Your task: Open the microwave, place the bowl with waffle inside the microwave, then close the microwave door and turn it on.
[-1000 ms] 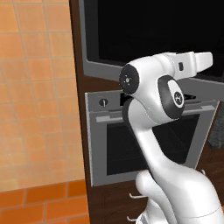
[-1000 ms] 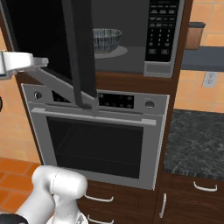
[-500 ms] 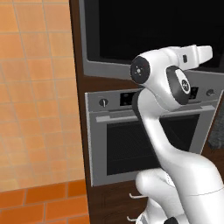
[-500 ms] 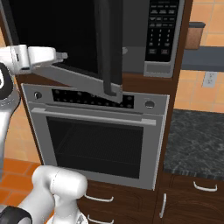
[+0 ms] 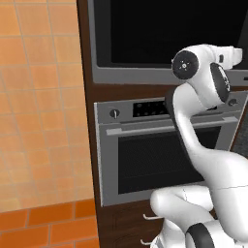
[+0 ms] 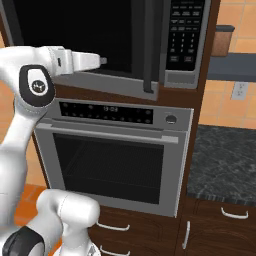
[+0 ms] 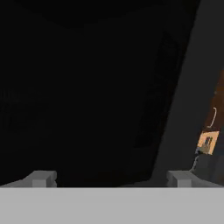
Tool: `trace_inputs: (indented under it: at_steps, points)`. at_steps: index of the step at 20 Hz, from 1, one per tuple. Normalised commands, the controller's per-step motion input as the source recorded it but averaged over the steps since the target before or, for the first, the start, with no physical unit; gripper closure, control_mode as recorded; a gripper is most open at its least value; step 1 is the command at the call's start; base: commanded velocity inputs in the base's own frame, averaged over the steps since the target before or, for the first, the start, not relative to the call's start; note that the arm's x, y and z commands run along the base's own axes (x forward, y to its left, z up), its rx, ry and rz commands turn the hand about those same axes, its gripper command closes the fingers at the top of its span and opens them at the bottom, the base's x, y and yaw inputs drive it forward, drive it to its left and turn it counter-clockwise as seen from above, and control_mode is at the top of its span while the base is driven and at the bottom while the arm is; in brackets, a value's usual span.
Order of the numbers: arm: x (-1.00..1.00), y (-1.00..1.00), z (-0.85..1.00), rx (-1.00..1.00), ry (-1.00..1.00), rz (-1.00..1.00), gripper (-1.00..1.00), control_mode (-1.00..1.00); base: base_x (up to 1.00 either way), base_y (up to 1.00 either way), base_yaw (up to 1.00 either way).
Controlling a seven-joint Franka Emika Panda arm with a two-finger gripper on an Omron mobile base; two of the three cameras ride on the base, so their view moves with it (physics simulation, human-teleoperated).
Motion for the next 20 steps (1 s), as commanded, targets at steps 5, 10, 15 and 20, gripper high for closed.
trace_inputs:
  at_steps: [5,10,15,20]
  points:
    - [0.15,-0.53,0.0,0.22,-0.18,0.24,-1.0,-1.0,0.0,0.0,0.0]
    - [0.31,-0.28,0.0,0.13,-0.08,0.2,-1.0,-1.0,0.0,0.0,0.0]
    - [0.66,-0.07,0.0,0.06,0.0,0.18,-1.0,-1.0,0.0,0.0,0.0]
    - [0.67,0.0,0.0,0.0,0.06,0.13,-1.0,-1.0,0.0,0.0,0.0]
